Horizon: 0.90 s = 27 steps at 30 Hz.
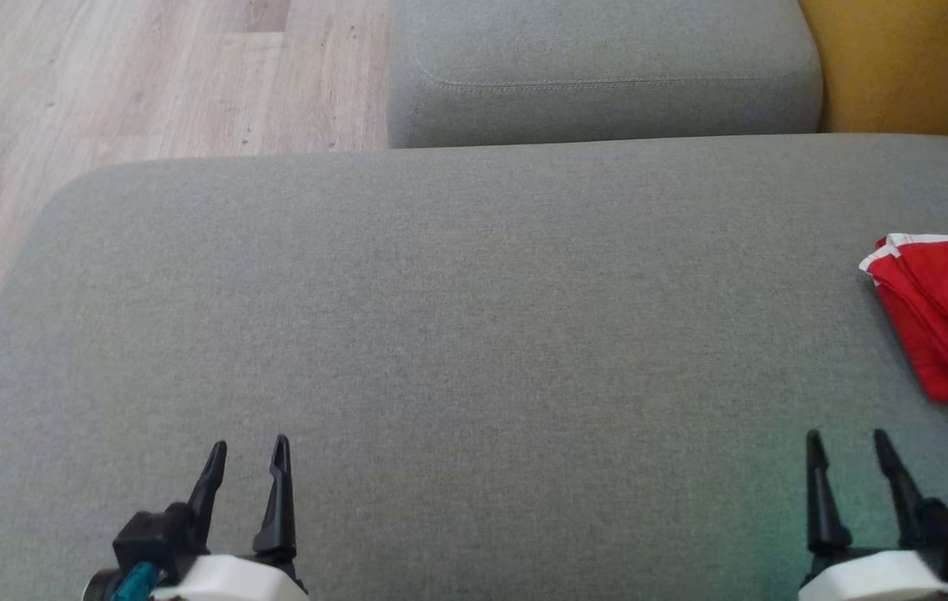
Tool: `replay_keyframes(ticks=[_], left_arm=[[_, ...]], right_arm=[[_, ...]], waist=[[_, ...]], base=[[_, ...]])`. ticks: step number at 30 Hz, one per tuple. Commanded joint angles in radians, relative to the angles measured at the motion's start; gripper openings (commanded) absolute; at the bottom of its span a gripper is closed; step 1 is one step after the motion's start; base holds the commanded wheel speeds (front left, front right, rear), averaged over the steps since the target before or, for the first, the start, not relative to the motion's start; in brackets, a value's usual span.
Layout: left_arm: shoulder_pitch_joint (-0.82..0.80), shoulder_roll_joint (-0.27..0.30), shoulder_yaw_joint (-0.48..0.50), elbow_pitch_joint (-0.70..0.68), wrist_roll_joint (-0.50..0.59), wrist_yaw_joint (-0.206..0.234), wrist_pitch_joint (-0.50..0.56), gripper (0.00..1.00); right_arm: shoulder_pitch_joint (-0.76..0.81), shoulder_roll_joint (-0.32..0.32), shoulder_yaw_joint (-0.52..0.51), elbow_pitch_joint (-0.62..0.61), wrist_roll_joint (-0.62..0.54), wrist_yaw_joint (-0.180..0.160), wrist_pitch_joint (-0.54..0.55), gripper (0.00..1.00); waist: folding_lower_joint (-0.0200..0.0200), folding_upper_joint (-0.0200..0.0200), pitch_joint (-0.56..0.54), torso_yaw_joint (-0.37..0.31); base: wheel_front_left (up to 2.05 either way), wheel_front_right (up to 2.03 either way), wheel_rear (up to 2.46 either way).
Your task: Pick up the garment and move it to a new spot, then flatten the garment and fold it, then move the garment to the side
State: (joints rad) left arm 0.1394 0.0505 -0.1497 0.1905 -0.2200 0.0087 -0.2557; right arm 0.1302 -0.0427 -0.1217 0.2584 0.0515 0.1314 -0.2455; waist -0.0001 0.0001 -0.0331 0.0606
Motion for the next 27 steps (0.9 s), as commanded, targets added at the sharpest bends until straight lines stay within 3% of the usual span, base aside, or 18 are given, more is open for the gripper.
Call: replay_keyframes(ticks=[1,8,9,13,27], left_arm=[[-0.040,0.000,0.034,-0.031,0.009,0.000,-0.006,1.00],[-0.046,0.000,0.032,-0.034,0.014,-0.001,-0.006,1.00],[-0.046,0.000,0.036,-0.039,0.011,0.006,-0.006,0.00],[0.011,-0.002,-0.002,0.048,0.005,0.000,0.001,0.00],[-0.020,0.004,0.023,0.050,-0.169,-0.017,0.040,0.00]], right_arm=[[-0.020,-0.008,0.034,-0.024,0.005,-0.001,-0.014,1.00],[-0.033,-0.008,0.062,-0.060,0.013,-0.001,-0.016,1.00],[-0.036,-0.008,0.065,-0.076,0.013,-0.001,-0.016,0.00],[0.010,0.002,0.046,0.010,0.009,0.000,0.001,0.00],[-0.020,0.000,0.040,0.007,0.195,0.000,0.045,0.00]], waist=[[0.0001,-0.0001,0.000,0.001],[0.0001,-0.0001,-0.006,-0.002],[0.0001,-0.0001,-0.007,-0.002],[0.0001,-0.0001,-0.007,-0.002],[0.0001,-0.0001,-0.002,-0.009]], base=[[0.00,0.00,0.00],[0.00,0.00,0.00],[0.00,0.00,0.00],[0.00,0.00,0.00],[0.00,0.00,0.00]])
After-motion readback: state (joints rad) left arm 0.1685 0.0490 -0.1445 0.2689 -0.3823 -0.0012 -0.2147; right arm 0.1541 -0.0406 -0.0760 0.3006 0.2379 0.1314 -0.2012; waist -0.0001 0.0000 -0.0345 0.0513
